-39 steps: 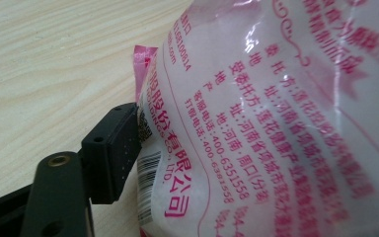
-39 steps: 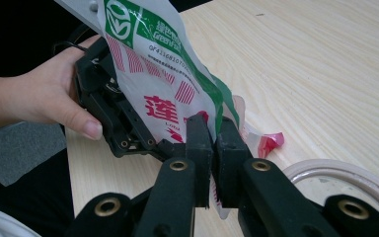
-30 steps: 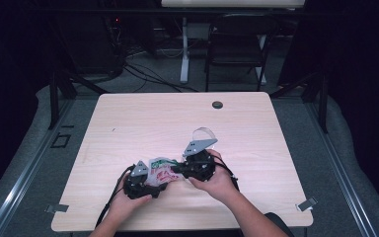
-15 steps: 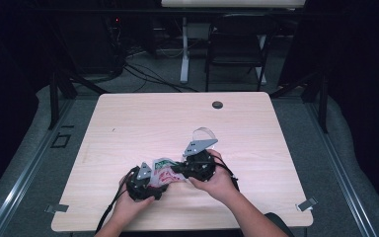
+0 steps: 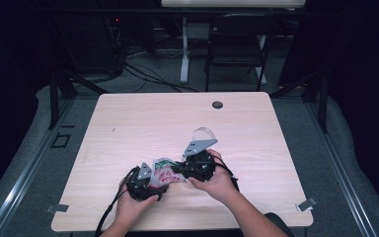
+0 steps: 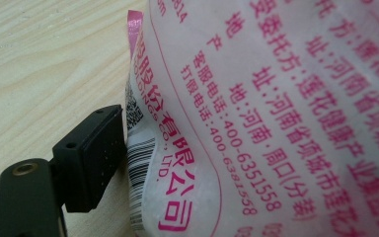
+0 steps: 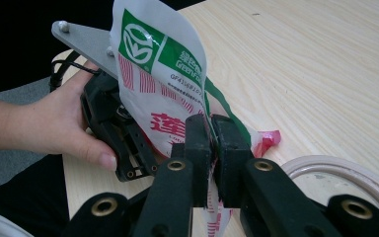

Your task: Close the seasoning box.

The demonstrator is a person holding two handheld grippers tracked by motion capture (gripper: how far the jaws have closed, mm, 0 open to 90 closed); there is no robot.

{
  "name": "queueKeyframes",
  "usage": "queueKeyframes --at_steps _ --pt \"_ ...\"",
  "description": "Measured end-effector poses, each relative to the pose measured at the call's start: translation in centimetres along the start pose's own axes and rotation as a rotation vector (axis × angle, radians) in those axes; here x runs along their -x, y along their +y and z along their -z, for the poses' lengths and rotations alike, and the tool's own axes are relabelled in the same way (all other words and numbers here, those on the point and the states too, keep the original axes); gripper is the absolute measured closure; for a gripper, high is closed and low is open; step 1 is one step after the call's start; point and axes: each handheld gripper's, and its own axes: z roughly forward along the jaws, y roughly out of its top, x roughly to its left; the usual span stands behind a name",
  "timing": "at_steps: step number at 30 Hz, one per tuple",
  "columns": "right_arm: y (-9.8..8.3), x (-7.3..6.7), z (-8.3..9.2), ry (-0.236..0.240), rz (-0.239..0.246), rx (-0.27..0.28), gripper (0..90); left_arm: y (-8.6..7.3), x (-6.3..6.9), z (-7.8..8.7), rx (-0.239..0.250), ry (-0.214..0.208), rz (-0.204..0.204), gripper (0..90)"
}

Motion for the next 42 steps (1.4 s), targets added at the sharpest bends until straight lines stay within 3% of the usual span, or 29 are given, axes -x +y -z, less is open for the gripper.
queueKeyframes --at_steps 11,19,42 --pt "-0.02 0.01 -0.03 -0.001 -0.002 0.005 84.8 -0.02 -0.06 0.04 0.005 -0.001 0.009 19.4" --pt "0.02 -0.05 0.07 0.003 0.001 0.013 84.3 -0.12 -0.03 0.25 0.027 0.009 0.009 34.3" --pt "0.1 -0.11 0.32 0.007 0.003 0.035 82.7 -0.02 -0.12 0.88 0.055 0.028 0.012 52.6"
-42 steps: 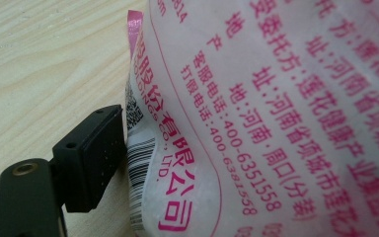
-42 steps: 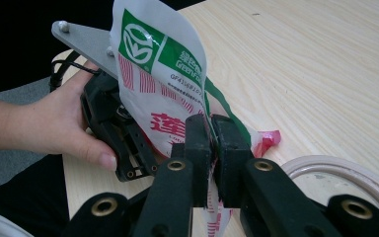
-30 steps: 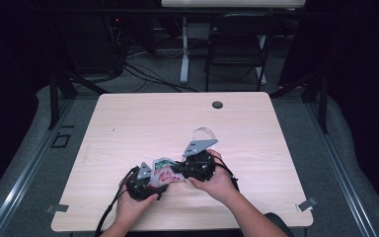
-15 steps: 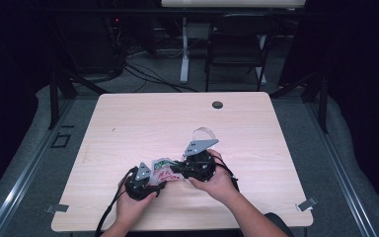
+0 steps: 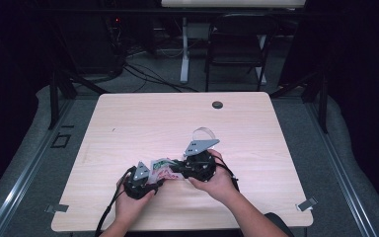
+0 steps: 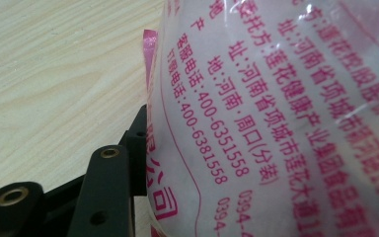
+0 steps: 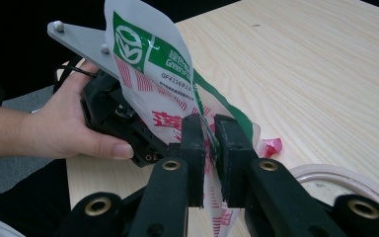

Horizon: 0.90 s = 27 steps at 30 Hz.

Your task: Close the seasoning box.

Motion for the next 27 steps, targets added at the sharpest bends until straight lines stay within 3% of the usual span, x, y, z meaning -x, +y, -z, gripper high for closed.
queueKeyframes --at_steps 20,27 --pt "0.4 -0.2 0.8 -0.005 0.001 0.046 76.5 0.6 -0.2 0.9 -0.014 0.013 -0.033 57.8" --pt "0.5 -0.2 1.0 -0.008 0.001 0.066 75.1 0.8 -0.4 1.4 -0.002 0.02 -0.018 58.1"
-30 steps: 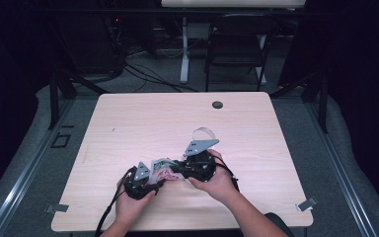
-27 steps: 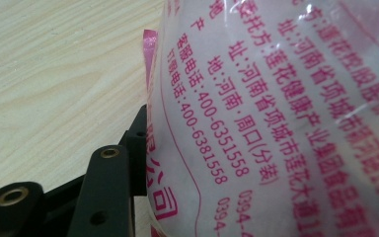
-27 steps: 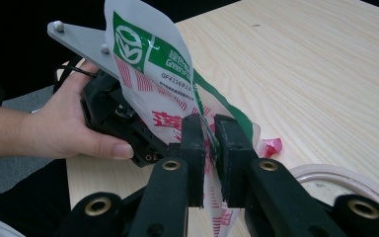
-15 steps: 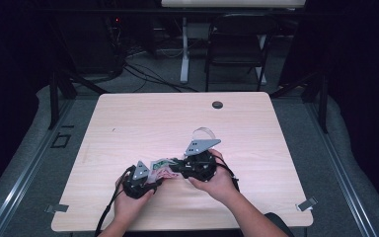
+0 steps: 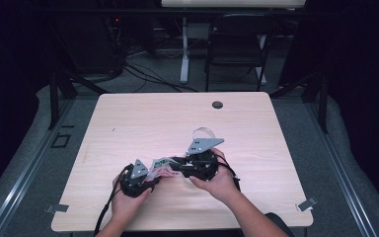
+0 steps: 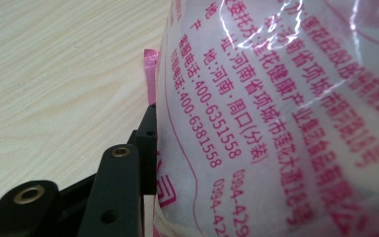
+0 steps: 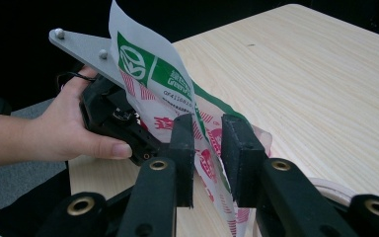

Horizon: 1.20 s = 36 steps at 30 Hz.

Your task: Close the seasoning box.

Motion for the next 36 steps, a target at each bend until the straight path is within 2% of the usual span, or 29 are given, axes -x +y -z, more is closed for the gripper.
queueKeyframes --at_steps 7,17,22,29,32,36 --pt "0.0 0.0 0.0 0.003 -0.001 0.0 71.9 0.2 -0.3 0.5 0.01 0.007 0.011 58.4" --pt "-0.2 0.2 0.4 -0.012 -0.009 0.01 71.6 0.6 -0.3 0.4 0.0 0.012 -0.013 59.1" --pt "0.0 0.1 0.6 -0.002 -0.018 0.018 72.0 1.0 -0.1 0.7 0.009 0.05 -0.047 59.2" --pt "1.6 -0.3 0.8 -0.006 0.013 0.029 72.3 1.5 -0.7 1.5 0.04 0.092 -0.051 59.2" --pt "2.4 -0.2 0.7 -0.012 0.024 0.015 74.4 1.6 -1.1 1.8 0.049 0.1 -0.051 59.2" --pt "3.2 -0.1 0.4 -0.004 0.005 0.02 77.2 2.0 -1.2 2.0 0.052 0.136 -0.08 59.3"
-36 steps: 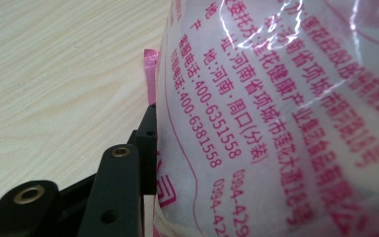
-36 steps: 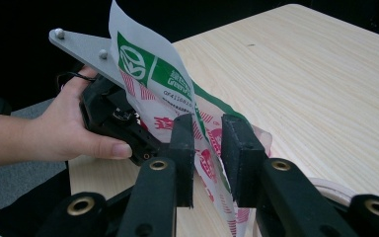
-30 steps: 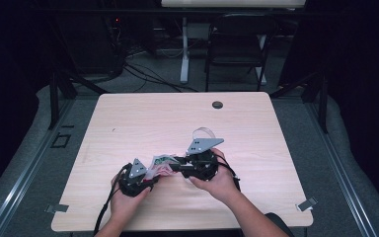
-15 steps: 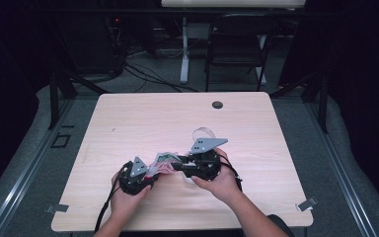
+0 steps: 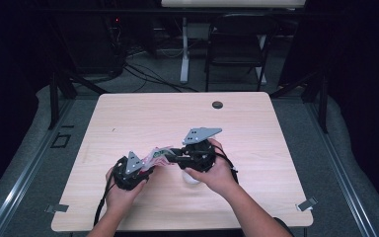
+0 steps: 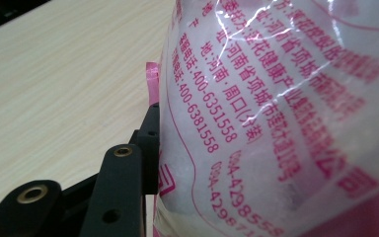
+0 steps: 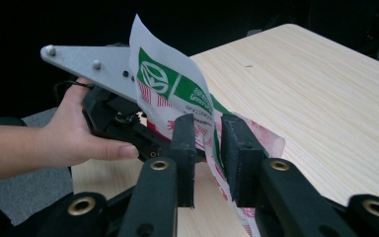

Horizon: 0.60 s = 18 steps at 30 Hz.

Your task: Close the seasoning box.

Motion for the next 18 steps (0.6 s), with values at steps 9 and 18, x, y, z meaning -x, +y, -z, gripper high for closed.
queueKeyframes --at_steps 9,18 --pt "-0.3 0.2 0.9 0.004 0.019 -0.006 90.0 1.3 0.0 0.2 0.003 0.073 -0.069 59.3" --pt "-1.2 0.4 2.6 0.02 -0.017 0.002 90.0 2.4 1.1 0.1 0.019 0.096 -0.12 59.4"
